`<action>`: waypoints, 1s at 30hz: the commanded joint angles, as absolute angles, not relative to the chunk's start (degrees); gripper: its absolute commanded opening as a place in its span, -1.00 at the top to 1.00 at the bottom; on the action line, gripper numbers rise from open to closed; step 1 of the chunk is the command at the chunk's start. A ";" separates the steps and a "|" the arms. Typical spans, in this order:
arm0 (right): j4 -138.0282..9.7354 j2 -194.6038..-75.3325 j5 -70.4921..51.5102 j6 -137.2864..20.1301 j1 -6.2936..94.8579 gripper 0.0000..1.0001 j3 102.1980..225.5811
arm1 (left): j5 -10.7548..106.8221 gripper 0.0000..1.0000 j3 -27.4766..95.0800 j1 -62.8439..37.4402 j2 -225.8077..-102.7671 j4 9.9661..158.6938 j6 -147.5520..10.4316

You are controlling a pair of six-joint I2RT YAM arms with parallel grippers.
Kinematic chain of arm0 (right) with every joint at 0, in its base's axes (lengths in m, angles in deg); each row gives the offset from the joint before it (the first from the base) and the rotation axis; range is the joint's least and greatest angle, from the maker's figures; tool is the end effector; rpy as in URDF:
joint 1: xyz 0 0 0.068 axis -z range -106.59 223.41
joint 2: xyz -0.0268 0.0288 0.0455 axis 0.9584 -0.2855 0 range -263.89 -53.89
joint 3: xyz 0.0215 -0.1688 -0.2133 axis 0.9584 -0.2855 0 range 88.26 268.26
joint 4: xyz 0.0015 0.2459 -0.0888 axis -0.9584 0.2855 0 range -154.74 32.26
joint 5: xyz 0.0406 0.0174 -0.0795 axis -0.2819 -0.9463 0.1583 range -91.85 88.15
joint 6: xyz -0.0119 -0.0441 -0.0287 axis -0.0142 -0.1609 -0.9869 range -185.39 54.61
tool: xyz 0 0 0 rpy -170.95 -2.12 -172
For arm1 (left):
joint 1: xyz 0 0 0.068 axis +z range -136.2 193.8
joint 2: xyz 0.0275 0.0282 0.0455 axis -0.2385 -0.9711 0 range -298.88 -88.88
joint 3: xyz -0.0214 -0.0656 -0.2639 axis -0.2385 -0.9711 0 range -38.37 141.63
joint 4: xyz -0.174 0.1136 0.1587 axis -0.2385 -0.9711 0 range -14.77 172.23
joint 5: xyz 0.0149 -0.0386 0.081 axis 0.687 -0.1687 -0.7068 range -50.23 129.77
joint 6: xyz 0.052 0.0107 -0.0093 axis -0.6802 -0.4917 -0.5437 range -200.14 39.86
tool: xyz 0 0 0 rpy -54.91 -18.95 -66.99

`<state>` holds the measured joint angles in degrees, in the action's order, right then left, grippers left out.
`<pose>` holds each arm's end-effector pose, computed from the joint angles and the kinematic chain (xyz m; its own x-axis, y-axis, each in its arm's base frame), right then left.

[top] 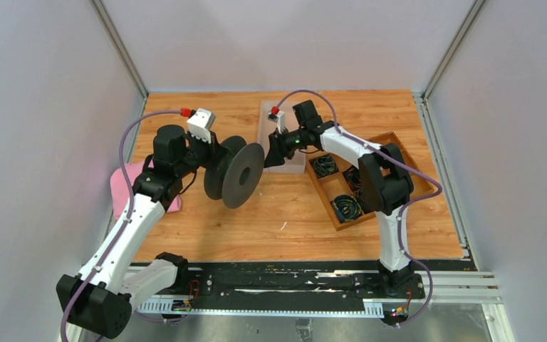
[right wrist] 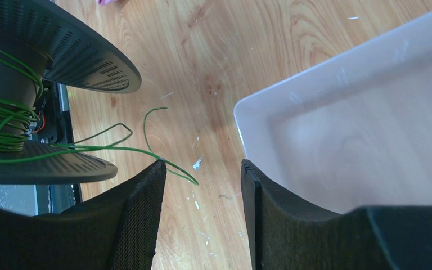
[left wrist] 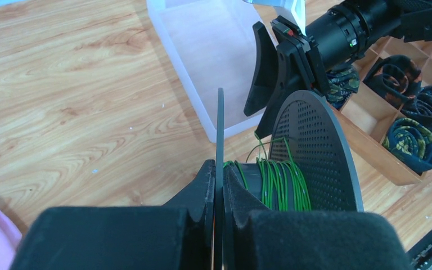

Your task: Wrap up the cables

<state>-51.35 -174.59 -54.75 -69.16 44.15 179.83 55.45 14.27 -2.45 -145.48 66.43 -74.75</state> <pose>0.3948 0.2536 0.2091 -0.5352 -0.3454 -0.7709 -0.8447 0.2166 0.4894 0.2135 -0.0722 0.3402 -0.3713 0.0141 -0.9284 0.4809 0.8583 -0.1792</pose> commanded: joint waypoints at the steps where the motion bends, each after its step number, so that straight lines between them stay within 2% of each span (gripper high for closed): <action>1: -52.96 -176.51 -56.42 -68.97 42.64 -0.02 179.86 | 57.12 0.99 16.96 -2.02 -143.64 68.70 -73.07; 10: -53.29 -177.33 -56.47 -70.05 40.80 0.09 179.36 | 57.17 0.99 17.09 -1.72 -143.81 68.95 -71.85; 14: -53.58 -177.53 -56.54 -69.86 40.63 0.40 179.26 | 56.87 0.99 16.94 -1.46 -143.88 69.04 -71.22; 19: -53.62 -176.08 -54.52 -70.06 40.66 0.96 177.53 | 54.97 0.99 17.04 -0.58 -143.64 68.95 -69.90; 30: -61.60 -168.62 -47.59 -64.34 40.16 0.99 164.59 | 48.15 0.99 21.98 0.26 -144.48 65.82 -64.70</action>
<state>-57.28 -172.78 -50.65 -66.65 41.22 167.63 51.21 18.10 -0.16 -145.20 64.51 -68.54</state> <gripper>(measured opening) 0.012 0.072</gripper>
